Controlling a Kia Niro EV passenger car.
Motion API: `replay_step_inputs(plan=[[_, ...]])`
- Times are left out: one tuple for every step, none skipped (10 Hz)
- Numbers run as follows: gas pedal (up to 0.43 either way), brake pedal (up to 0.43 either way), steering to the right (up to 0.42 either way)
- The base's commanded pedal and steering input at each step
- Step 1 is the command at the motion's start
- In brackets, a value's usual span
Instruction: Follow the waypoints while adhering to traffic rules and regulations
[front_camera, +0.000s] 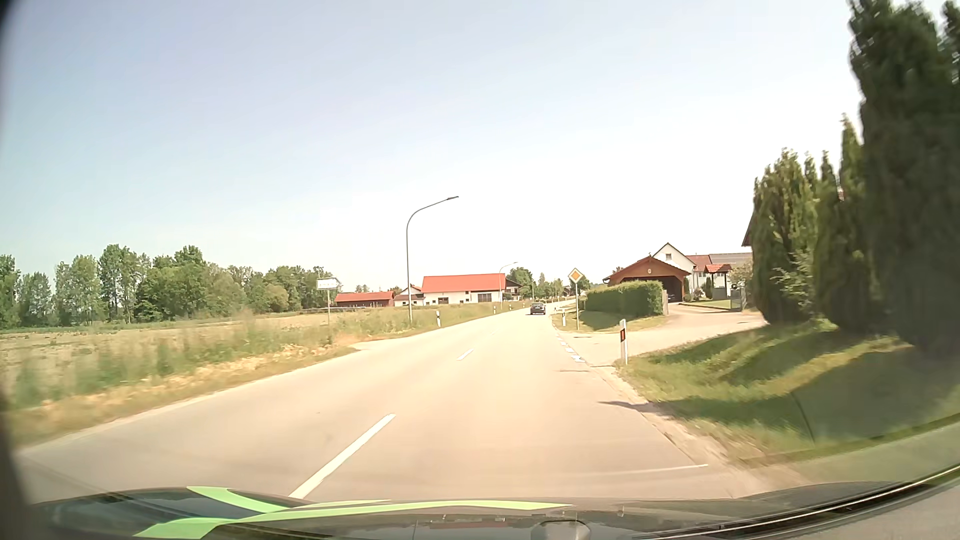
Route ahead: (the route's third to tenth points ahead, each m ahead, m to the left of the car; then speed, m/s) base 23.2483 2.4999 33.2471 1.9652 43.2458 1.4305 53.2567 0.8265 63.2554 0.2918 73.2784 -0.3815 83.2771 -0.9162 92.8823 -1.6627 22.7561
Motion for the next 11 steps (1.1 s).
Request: replay_step_inputs(plan=[[0.118,0.000,0.003],[0.118,0.000,0.004],[0.118,0.000,0.003],[0.118,0.000,0.003],[0.118,0.000,0.004],[0.118,0.000,0.004],[0.118,0.000,0.003],[0.047,0.000,0.003],[0.000,0.000,0.003],[0.000,0.000,0.003],[0.000,0.000,0.003]])
